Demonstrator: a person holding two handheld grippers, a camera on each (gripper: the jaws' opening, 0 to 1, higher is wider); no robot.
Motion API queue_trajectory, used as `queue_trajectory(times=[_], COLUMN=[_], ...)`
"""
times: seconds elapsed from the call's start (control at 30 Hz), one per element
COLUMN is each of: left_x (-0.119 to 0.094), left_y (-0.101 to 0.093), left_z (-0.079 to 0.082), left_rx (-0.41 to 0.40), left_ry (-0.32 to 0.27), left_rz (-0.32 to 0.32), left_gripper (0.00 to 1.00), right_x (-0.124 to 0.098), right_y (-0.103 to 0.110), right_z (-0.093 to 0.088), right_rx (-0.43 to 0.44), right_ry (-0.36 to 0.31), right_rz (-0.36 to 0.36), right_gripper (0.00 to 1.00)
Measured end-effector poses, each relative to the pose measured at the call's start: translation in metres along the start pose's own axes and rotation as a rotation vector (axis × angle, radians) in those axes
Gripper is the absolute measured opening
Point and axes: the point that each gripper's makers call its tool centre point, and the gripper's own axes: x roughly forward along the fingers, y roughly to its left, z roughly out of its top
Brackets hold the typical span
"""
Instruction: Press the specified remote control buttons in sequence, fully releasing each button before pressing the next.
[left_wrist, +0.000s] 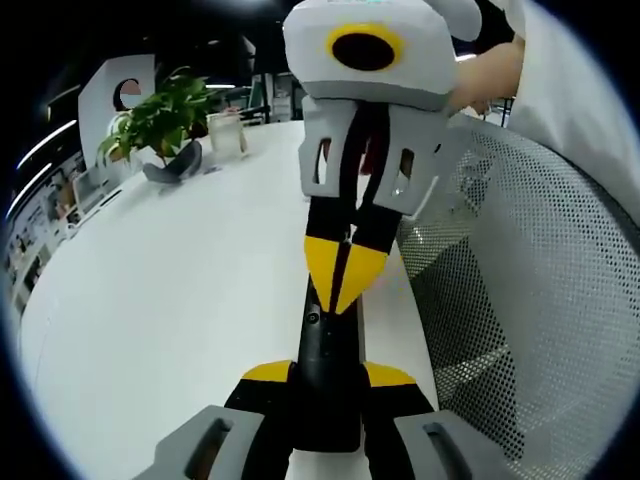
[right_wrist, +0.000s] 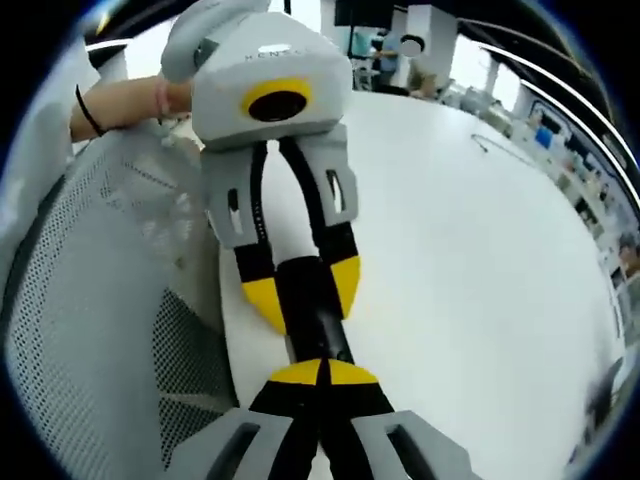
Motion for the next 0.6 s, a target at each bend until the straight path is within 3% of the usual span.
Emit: queue_trajectory(times=[0.27, 0.6], left_x=[0.0003, 0.0003], left_y=[0.0001, 0.0012], left_z=[0.0001, 0.0], left_rx=[0.0, -0.002], left_ry=[-0.002, -0.002], left_rz=[0.0, 0.002], left_gripper=[0.24, 0.24], right_x=[0.0015, 0.0046], right_y=[0.001, 0.0003], right_z=[-0.0011, 0.0], right_rx=[-0.015, -0.138], right_ry=[0.017, 0.093], right_rz=[0.01, -0.037], right_gripper=[0.0, 0.0])
